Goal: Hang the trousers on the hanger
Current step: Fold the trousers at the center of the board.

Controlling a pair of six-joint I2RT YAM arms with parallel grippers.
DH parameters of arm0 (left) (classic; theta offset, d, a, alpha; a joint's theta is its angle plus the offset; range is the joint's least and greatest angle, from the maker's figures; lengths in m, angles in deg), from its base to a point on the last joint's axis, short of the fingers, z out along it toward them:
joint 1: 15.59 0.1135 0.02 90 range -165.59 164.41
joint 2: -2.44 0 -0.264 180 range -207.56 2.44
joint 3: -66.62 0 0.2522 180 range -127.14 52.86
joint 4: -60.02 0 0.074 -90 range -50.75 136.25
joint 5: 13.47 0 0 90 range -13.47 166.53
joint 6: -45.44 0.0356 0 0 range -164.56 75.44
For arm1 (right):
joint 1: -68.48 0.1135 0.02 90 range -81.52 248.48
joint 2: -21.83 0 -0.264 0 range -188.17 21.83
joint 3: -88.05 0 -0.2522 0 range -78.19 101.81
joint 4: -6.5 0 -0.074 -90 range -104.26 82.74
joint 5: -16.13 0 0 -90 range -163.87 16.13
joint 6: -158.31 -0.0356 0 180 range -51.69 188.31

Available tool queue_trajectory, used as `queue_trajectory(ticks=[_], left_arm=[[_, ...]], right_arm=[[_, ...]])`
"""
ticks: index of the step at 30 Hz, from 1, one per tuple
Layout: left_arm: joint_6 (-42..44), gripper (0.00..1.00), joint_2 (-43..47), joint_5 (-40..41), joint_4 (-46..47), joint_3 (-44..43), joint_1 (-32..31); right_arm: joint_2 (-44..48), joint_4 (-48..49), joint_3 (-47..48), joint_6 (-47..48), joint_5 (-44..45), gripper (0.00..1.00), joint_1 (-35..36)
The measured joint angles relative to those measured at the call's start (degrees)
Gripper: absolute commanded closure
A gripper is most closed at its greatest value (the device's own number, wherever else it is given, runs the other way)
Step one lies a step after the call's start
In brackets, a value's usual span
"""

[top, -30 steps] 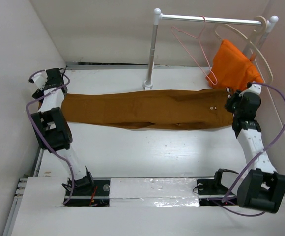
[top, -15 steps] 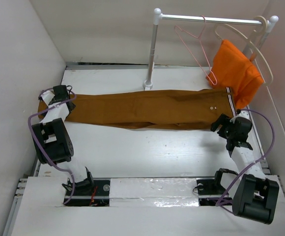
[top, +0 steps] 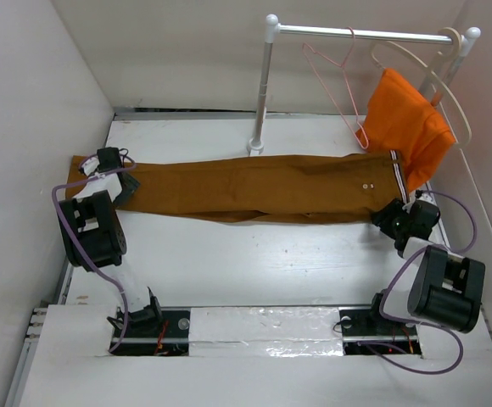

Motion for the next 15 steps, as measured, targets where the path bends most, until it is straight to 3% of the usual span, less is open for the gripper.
queue_trajectory(ticks=[1,3,4,6,9,10,13,15], left_arm=[[-0.02,0.21,-0.31,-0.33,0.11,-0.24,0.0],[-0.02,0.28,-1.01,-0.74,0.39,-0.87,0.0],[-0.09,0.3,-1.57,-0.85,0.57,-1.31,0.0],[-0.17,0.38,-2.91,-1.03,0.9,-2.21,0.0],[-0.35,0.59,-4.48,-1.11,1.36,-3.04,0.0],[-0.33,0.76,-4.7,-1.01,1.33,-3.23,0.0],[-0.61,1.0,-4.85,-1.42,1.49,-3.67,0.0],[-0.9,1.0,-4.85,-2.1,1.46,-3.69,-0.07]], right_arm=[[-1.49,1.4,0.22,-0.68,-0.39,0.63,-0.2],[-3.02,2.75,0.13,-2.16,-1.18,0.73,-0.55],[-3.06,3.15,-0.04,-2.78,-1.22,0.89,-0.59],[-2.1,3.82,-0.44,-3.82,-1.38,0.99,-0.83],[1.29,4.22,-1.25,-4.72,-0.98,1.0,-1.2],[2.56,4.28,-1.49,-4.79,-0.87,1.0,-1.53],[7.56,3.8,-3.21,-4.92,-1.29,1.0,-3.78],[12.76,1.46,-5.22,-4.92,-2.21,1.0,-6.27]])
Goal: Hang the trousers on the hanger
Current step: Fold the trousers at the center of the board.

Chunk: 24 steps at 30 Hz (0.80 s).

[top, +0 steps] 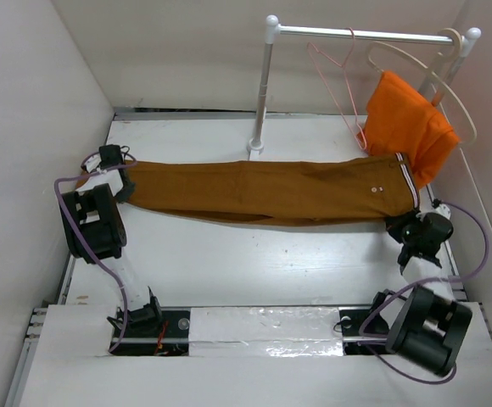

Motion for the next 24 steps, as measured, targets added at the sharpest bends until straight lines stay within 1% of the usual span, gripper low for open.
queue_trajectory(ticks=[3,8,10,12,13,14,15,16,17,18,19,21,22,24], left_arm=[[-0.24,1.0,0.02,-1.44,-0.13,0.02,-0.72],[-0.92,1.0,1.92,-3.93,-0.13,2.21,-1.38],[-1.11,1.0,3.08,-4.15,-0.98,3.13,-1.46],[-1.2,1.0,4.59,-3.74,-1.62,4.2,-1.42],[-1.2,1.0,5.53,-3.32,-1.75,4.85,-1.42],[-1.18,0.95,6.56,-2.86,-1.84,5.57,-1.4],[-1.07,0.82,7.48,-2.34,-1.92,6.1,-1.36],[-0.68,0.61,8.31,-1.62,-2.01,6.38,-1.27],[-0.2,0.52,8.96,-1.09,-2.05,6.43,-1.05],[-0.07,0.36,9.44,-0.61,-1.97,6.4,-0.79],[-0.33,0.31,9.6,-0.39,-1.92,6.38,-0.68],[0.09,0.27,10.71,-0.39,-1.62,6.49,-0.48],[0.09,0.27,11.52,-0.39,-1.33,6.71,-0.59],[0.13,0.31,13.88,-0.44,-1.07,6.91,-1.75]], right_arm=[[9.51,-5.84,-2.56,0.57,-1.44,1.0,-4.37],[29.2,-21.79,-3.74,3.21,-5.2,1.0,-13.35],[33.86,-26.08,-3.72,4.74,-5.79,1.0,-15.47],[35.63,-29.94,-3.72,6.34,-6.03,1.0,-16.76],[35.71,-31.36,-3.72,6.91,-6.14,0.75,-17.22],[35.52,-32.3,-3.72,7.15,-6.21,0.56,-17.51],[35.06,-32.79,-3.72,7.8,-6.1,0.4,-17.77],[34.42,-32.59,-3.69,8.61,-5.73,0.18,-18.21],[33.35,-32.28,-3.65,9.25,-5.35,0.11,-18.58],[31.85,-31.85,-3.58,9.92,-5.11,0.09,-18.95],[30.12,-31.39,-3.56,10.38,-5.05,0.04,-19.1],[26.51,-30.36,-3.56,10.75,-5.03,0.03,-19.32],[25.09,-29.66,-3.56,10.8,-5.03,0.03,-19.34],[22.6,-28.55,-3.69,10.73,-5.03,0.03,-19.34]])
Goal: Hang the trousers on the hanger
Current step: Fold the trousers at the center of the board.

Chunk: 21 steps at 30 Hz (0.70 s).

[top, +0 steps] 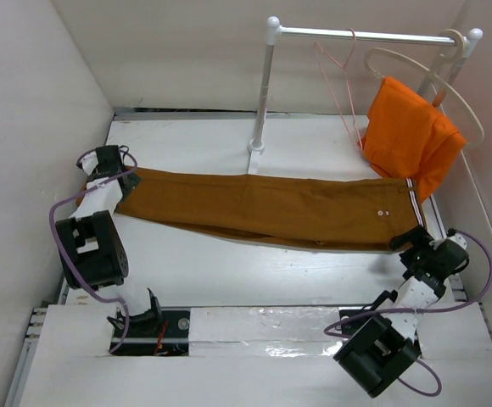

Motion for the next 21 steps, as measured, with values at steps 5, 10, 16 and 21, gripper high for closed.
queue_trajectory(ticks=[5,10,16,21], left_arm=[[0.35,0.59,6.25,1.99,1.31,-1.42,-11.19],[-0.52,1.0,9.84,2.05,4.83,-2.05,-27.67],[-3.15,1.0,17.84,-0.07,12.66,8.46,-39.3],[-4.9,1.0,22.25,-0.7,18.23,17.0,-44.0]], right_arm=[[-2.1,5.77,-0.9,-2.32,0.92,0.04,0.0],[-10.03,14.01,-0.85,-5.38,1.07,0.09,0.0],[-24.44,25.88,1.01,-7.48,-0.42,0.35,-0.2],[-28.06,30.18,1.14,-9.57,-1.36,1.0,1.27]])
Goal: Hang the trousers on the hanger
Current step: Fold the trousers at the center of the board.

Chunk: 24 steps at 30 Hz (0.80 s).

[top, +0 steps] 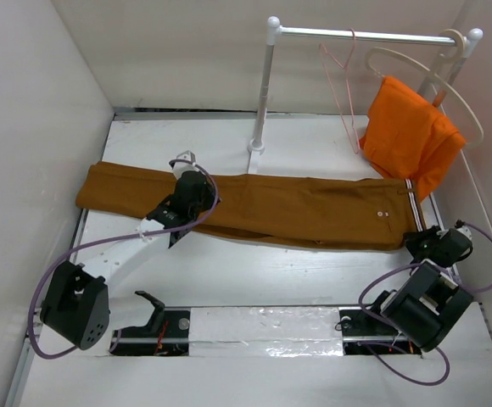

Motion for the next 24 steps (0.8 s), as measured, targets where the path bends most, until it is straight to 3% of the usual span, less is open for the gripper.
queue_trajectory(ticks=[5,10,13,18,24], left_arm=[[-0.59,1.0,3.45,2.84,2.16,3.82,-4.26],[-0.46,1.0,4.61,6.1,5.07,4.0,-6.62],[-0.42,1.0,3.96,6.91,7.8,5.4,-6.6],[-0.5,1.0,-0.22,7.08,10.73,8.52,-7.04],[-0.63,1.0,-4.0,7.1,12.63,11.17,-9.84]], right_arm=[[6.71,-0.81,-0.09,0.48,0.35,1.0,6.43],[35.32,-10.1,-0.7,2.21,2.78,1.0,25.53],[46.6,-17.14,0.61,2.4,5.57,1.0,36.09],[43.3,-25.68,9.33,3.5,9.22,1.0,46.66],[35.76,-27.78,19.54,4.15,12.39,1.0,59.71]])
